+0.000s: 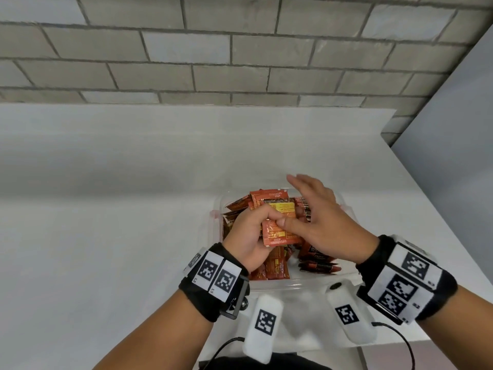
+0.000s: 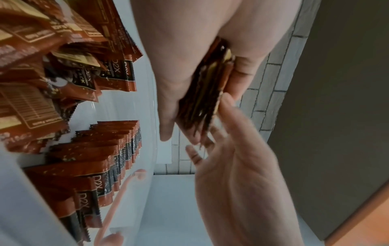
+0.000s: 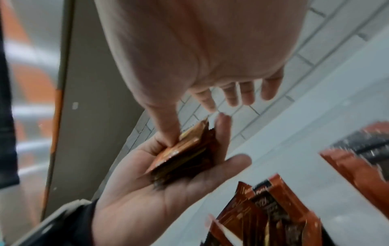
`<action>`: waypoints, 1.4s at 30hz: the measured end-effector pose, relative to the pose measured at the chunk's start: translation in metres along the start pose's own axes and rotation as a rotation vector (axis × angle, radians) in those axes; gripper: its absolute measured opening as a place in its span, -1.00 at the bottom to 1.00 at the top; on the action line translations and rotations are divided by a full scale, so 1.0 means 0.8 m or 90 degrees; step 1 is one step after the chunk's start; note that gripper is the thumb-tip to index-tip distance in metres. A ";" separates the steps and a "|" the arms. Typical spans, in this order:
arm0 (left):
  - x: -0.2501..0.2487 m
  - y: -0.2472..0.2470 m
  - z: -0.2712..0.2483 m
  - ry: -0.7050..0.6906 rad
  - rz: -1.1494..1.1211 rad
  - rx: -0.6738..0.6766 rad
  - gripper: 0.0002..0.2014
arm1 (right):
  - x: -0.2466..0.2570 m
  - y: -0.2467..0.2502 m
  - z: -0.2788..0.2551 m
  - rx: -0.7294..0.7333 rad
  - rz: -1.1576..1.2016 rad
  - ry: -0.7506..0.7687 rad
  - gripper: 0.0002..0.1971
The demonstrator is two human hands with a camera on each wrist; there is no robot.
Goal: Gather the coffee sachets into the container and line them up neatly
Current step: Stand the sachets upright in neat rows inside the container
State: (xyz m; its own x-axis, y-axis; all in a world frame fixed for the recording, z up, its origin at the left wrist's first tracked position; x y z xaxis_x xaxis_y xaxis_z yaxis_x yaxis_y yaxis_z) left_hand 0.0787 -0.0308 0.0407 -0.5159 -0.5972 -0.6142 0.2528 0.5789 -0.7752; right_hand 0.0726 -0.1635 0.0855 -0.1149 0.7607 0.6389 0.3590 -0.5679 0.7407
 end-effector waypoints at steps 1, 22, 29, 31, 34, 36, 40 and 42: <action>0.000 0.001 0.000 0.007 -0.007 -0.001 -0.75 | 0.005 0.003 -0.004 -0.008 0.004 0.051 -0.14; 0.007 -0.007 -0.007 -0.009 -0.105 0.029 -0.46 | 0.022 -0.001 -0.007 0.092 -0.194 0.166 0.06; 0.008 0.001 -0.002 0.019 -0.069 0.005 -0.49 | 0.021 0.002 -0.005 0.076 -0.177 0.153 0.07; 0.009 -0.001 0.000 0.016 -0.074 0.028 -0.54 | 0.021 0.002 -0.005 0.082 -0.173 0.149 0.08; 0.008 -0.002 -0.001 0.018 -0.076 0.039 -0.55 | 0.021 0.002 -0.005 0.088 -0.170 0.143 0.06; 0.009 0.001 -0.002 0.021 -0.070 0.051 -0.55 | 0.019 0.003 -0.003 0.080 -0.182 0.134 0.07; 0.009 0.010 0.000 0.018 -0.021 0.053 -0.75 | 0.013 0.003 -0.003 0.099 -0.145 0.120 0.08; 0.007 0.013 -0.001 0.014 -0.021 0.045 -0.64 | 0.008 0.008 -0.004 0.064 -0.051 0.110 -0.02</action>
State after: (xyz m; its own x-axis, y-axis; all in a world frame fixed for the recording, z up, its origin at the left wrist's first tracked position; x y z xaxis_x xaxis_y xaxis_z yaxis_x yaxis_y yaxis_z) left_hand 0.0776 -0.0275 0.0299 -0.5420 -0.6028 -0.5856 0.2920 0.5184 -0.8038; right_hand 0.0716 -0.1634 0.0952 -0.3007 0.7317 0.6117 0.4316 -0.4676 0.7714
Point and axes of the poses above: each hand's wrist, its own z-axis towards the middle knuckle, its own y-axis out of the back of the hand, x = y × z, the point moved 2 cm from there along z, towards the middle knuckle, and after that the axes turned 8 degrees about x, right-handed, at the moved point
